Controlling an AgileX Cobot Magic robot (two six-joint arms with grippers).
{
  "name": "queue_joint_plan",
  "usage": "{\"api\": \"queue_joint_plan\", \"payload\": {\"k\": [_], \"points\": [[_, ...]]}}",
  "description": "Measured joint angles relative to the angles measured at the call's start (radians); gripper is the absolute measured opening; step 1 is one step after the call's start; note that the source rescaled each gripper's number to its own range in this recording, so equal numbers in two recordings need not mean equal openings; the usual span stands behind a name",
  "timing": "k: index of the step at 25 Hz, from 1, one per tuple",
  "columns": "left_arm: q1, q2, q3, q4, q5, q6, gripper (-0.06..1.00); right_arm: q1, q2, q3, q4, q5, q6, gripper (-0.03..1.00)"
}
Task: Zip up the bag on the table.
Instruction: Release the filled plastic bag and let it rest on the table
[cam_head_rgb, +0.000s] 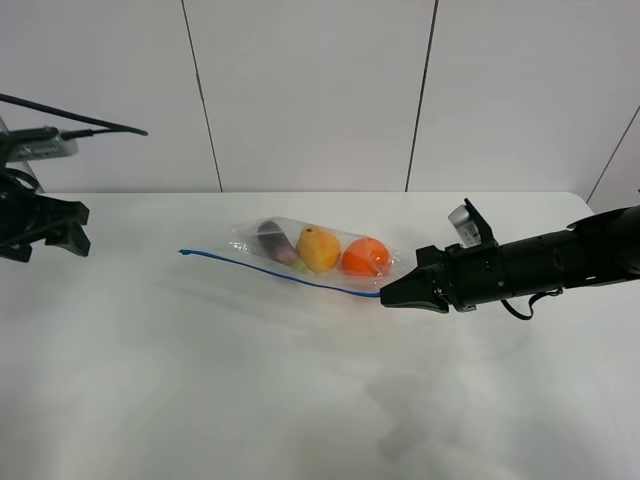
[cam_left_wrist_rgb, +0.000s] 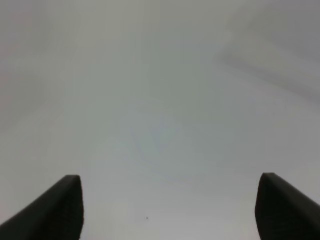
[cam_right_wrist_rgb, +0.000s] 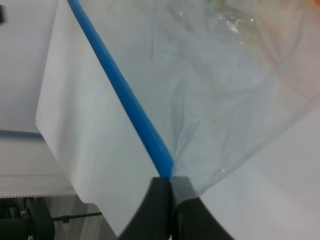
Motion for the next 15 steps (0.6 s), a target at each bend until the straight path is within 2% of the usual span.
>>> {"api": "queue_joint_plan", "payload": {"k": [4,8,15], "points": [[0.0,-0.204,0.034,-0.005,-0.019,0.003,1.0,0.0,0.0,0.0,0.0,0.0,0.0,0.0],[0.0,-0.421,0.102,-0.047,-0.054,0.018,1.0,0.0,0.0,0.0,0.002,0.0,0.0,0.0],[0.0,-0.778,0.237,-0.051,-0.036,0.033,1.0,0.0,0.0,0.0,0.004,0.0,-0.002,0.0]]}}
